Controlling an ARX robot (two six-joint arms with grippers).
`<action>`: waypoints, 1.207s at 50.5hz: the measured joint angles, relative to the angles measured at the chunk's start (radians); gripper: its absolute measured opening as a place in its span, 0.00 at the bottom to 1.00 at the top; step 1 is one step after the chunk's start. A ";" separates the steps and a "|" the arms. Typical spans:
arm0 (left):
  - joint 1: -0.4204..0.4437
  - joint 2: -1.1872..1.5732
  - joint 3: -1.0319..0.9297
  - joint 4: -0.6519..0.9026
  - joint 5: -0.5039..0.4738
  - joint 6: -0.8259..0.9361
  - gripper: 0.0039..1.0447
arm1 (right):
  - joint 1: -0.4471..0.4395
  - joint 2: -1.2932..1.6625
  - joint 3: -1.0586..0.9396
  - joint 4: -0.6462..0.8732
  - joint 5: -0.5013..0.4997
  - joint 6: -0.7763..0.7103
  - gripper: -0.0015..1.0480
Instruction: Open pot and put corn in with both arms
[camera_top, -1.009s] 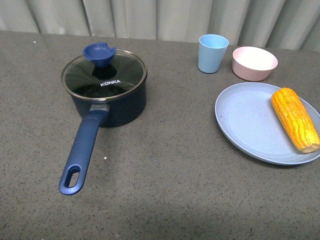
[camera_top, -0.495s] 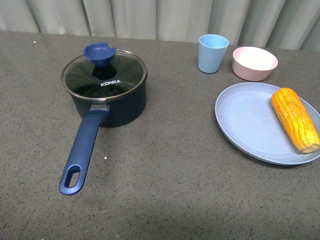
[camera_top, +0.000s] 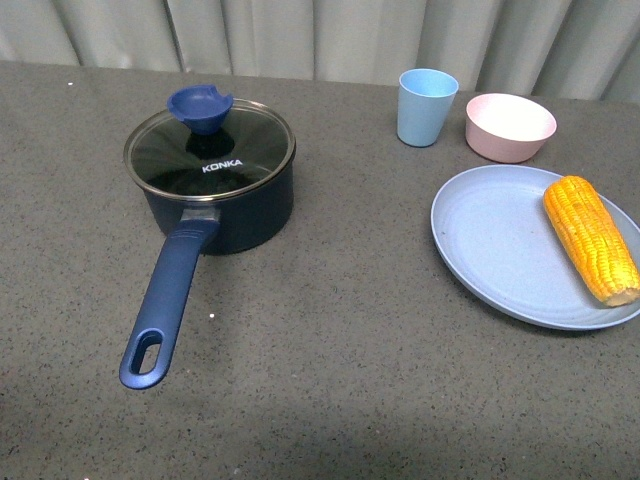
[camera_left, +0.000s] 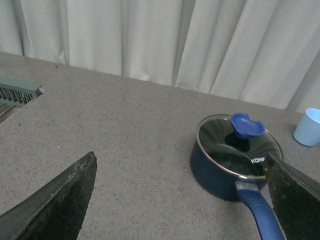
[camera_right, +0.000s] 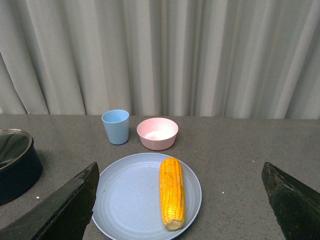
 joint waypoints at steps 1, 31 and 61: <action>-0.006 0.059 0.009 0.048 -0.006 0.000 0.94 | 0.000 0.000 0.000 0.000 0.000 0.000 0.91; -0.143 1.152 0.388 0.610 -0.053 -0.080 0.94 | 0.000 0.000 0.000 0.000 0.000 0.000 0.91; -0.216 1.499 0.706 0.630 0.010 -0.124 0.94 | 0.000 0.000 0.000 0.000 0.000 0.000 0.91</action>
